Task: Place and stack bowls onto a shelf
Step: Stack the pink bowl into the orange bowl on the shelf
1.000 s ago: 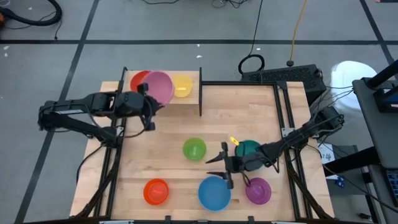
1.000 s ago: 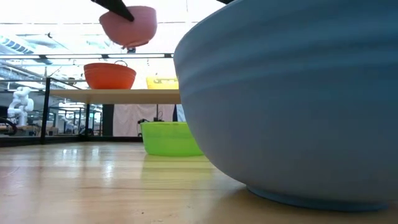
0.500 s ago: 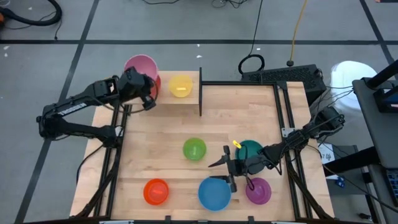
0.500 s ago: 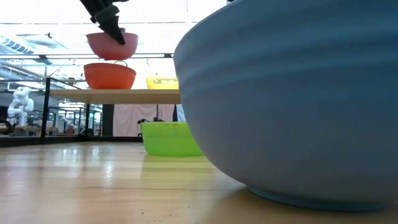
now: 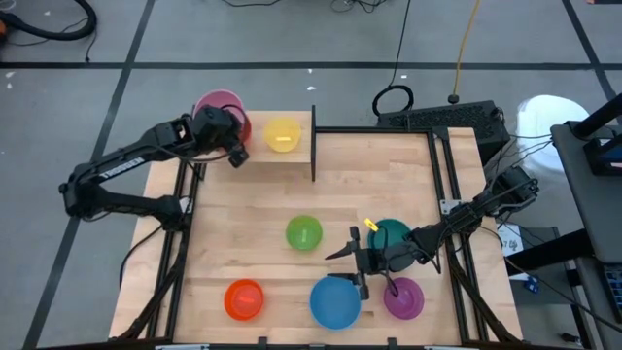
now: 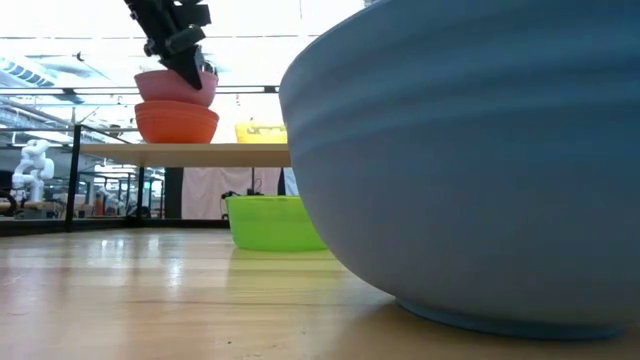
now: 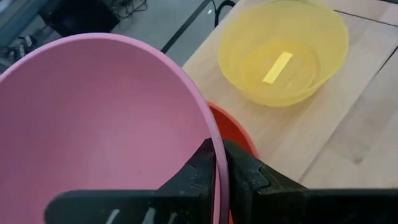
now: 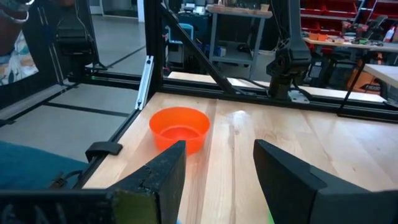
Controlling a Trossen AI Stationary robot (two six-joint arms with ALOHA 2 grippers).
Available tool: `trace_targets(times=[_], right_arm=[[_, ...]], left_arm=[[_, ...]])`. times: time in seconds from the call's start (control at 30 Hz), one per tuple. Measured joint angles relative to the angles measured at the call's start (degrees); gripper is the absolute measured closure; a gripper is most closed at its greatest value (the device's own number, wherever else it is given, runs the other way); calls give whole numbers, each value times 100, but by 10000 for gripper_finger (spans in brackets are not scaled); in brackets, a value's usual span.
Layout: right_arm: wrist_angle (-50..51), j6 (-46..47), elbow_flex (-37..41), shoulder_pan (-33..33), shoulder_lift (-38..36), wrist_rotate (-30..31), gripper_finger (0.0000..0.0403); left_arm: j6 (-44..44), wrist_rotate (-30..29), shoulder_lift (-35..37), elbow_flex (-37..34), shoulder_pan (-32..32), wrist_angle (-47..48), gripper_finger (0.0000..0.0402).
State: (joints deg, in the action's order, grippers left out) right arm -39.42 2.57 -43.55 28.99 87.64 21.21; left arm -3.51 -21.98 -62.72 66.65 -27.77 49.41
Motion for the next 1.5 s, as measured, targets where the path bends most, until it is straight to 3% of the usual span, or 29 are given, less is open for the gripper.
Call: trace_targets(times=[0.63,0.97,1.13,1.3,1.4,1.5], right_arm=[[-109,-44,0,0,0,-2,223],[-109,-46,-4,-4,0,0,223],[-109,-46,-6,-16,0,-1,223],[-109,-46,-7,-17,0,149,223],[-109,-36,-7,-48,0,149,223],[-111,-25,-7,-84,0,151,223]], left_arm=[[821,63,-441,0,-187,220,373],[793,98,-419,0,-227,69,248],[763,98,-272,4,-115,-200,213],[651,-39,-51,7,-28,-253,215],[681,-327,53,7,-54,-128,234],[709,-200,81,7,-87,-1,260]])
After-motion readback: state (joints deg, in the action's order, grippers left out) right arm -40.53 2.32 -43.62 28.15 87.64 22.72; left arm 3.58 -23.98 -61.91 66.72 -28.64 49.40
